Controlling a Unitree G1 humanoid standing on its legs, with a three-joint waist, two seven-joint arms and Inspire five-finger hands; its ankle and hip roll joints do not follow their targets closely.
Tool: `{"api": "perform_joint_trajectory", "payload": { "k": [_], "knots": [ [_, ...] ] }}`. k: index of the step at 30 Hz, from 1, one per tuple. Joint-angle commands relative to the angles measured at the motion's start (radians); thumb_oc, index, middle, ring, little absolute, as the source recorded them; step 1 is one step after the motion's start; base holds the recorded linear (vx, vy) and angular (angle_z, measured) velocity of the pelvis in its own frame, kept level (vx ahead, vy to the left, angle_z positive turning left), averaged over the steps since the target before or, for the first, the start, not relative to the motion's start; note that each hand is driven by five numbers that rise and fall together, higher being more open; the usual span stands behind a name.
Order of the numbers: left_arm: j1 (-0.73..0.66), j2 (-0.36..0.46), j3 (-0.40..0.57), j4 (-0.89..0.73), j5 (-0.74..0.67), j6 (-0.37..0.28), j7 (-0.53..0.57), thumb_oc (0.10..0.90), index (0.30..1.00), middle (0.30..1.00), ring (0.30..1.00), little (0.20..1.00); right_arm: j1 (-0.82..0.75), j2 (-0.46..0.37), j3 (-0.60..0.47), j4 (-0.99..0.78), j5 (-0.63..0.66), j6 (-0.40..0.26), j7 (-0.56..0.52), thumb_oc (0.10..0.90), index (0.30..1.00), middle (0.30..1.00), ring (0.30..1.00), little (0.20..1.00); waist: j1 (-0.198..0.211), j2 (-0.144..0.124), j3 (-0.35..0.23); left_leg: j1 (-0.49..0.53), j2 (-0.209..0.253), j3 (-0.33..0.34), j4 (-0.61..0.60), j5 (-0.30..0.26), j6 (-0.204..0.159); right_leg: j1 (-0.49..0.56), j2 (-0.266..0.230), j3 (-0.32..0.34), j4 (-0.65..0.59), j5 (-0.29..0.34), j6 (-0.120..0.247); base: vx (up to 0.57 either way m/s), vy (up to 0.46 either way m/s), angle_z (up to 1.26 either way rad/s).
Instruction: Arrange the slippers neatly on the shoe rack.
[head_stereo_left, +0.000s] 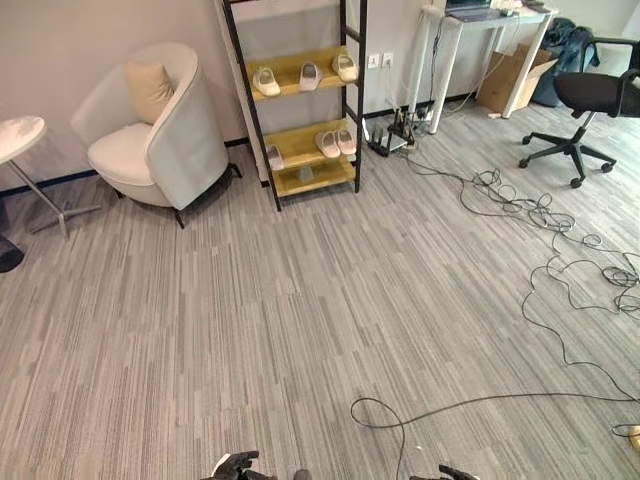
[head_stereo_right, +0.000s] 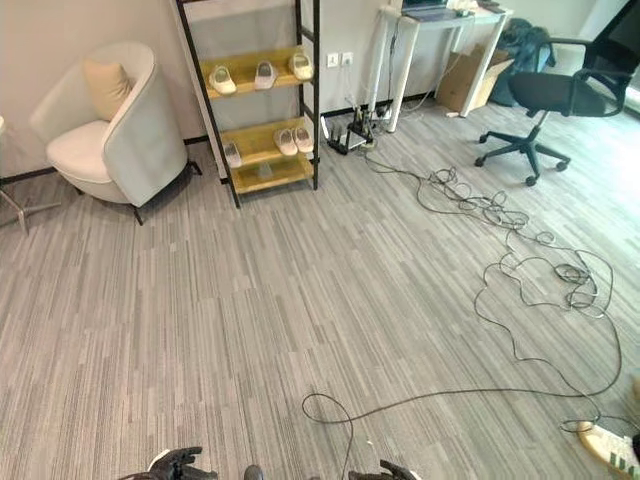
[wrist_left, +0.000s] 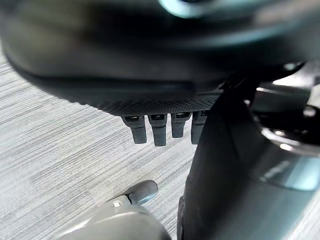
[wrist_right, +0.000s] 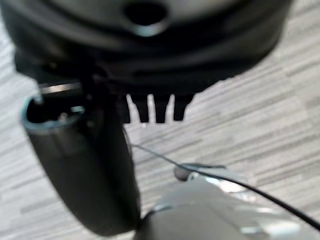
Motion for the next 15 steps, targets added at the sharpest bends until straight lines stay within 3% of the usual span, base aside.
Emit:
{"api": "perform_joint_trajectory", "payload": {
  "k": [1,3,6,7,9,12,14,15],
  "knots": [
    [-0.04,-0.019,0.004,0.027,0.026,0.011,-0.006,0.8,0.9,0.9,0.9,0.9,-0.004,0.002,0.027,0.005,-0.029,0.005,0.026,0.8,0.9,0.9,0.9,0.9,-0.001,-0.039,0.026,0.046,0.032,-0.067,-0.007,-0.073,-0.045,0.064,-0.057,-0.006,-0.178,0.102,0.089,0.03,-0.172,0.03],
    [-0.057,-0.019,-0.027,-0.004,0.021,0.006,-0.013,0.8,0.9,0.9,0.9,0.9,0.002,-0.01,0.056,0.039,-0.079,0.019,0.04,0.8,0.9,0.9,0.9,0.9,0.007,-0.056,0.065,-0.054,0.04,-0.049,0.23,-0.101,-0.072,0.074,-0.061,0.001,-0.164,0.088,0.069,0.03,-0.225,0.03],
    [-0.079,-0.028,-0.074,-0.058,0.027,-0.001,-0.006,0.8,0.9,0.9,0.9,0.9,0.011,-0.015,0.09,0.043,-0.133,0.028,0.039,0.8,0.9,0.9,0.9,0.9,0.025,-0.064,0.106,-0.183,0.054,-0.015,0.438,-0.047,-0.069,0.11,-0.074,-0.023,-0.175,0.073,0.054,0.07,-0.137,0.03],
    [-0.079,-0.028,-0.074,-0.058,0.027,-0.001,-0.006,0.8,0.9,0.9,0.9,0.9,0.011,-0.015,0.09,0.043,-0.133,0.028,0.039,0.8,0.9,0.9,0.9,0.9,0.025,-0.064,0.105,-0.183,0.055,-0.015,0.439,-0.047,-0.069,0.11,-0.073,-0.023,-0.175,0.073,0.054,0.23,-0.109,0.25],
    [-0.059,-0.03,-0.071,-0.06,0.026,-0.003,-0.005,0.8,0.9,0.9,0.9,0.9,0.013,-0.044,0.059,0.051,-0.115,0.028,0.033,0.8,0.9,0.9,0.9,0.9,0.046,-0.058,0.11,-0.274,0.013,0.001,0.375,-0.071,-0.045,0.146,-0.068,-0.012,-0.2,0.05,0.063,0.33,-0.013,0.36],
    [-0.026,-0.029,-0.047,-0.022,0.035,0.003,-0.003,0.8,0.9,0.9,0.9,0.9,0.017,-0.04,0.057,0.036,-0.097,0.017,0.035,0.8,0.9,0.9,0.9,0.9,0.081,-0.046,0.103,-0.308,-0.007,-0.01,0.194,0.007,-0.047,0.197,-0.047,0.016,-0.225,0.019,0.075,0.36,0.061,-0.24],
    [-0.016,-0.03,-0.044,-0.009,0.041,0.005,-0.005,0.8,0.9,0.9,0.9,0.9,0.015,-0.036,0.066,0.027,-0.106,0.013,0.033,0.8,0.9,0.9,0.9,0.9,0.092,-0.054,0.103,-0.326,-0.016,-0.003,0.145,0.019,-0.048,0.22,-0.049,0.025,-0.227,0.004,0.077,0.35,0.059,-0.62],
    [-0.001,-0.026,-0.03,0.011,0.049,0.012,-0.008,0.8,0.9,0.9,0.9,0.9,-0.003,-0.033,0.086,0.012,-0.136,0.014,0.028,0.8,0.9,0.9,0.9,0.9,0.116,-0.064,0.099,-0.368,-0.016,0.02,0.097,0.036,-0.047,0.254,-0.043,0.054,-0.224,-0.022,0.078,0.45,0.1,-0.67]
  ]
}}
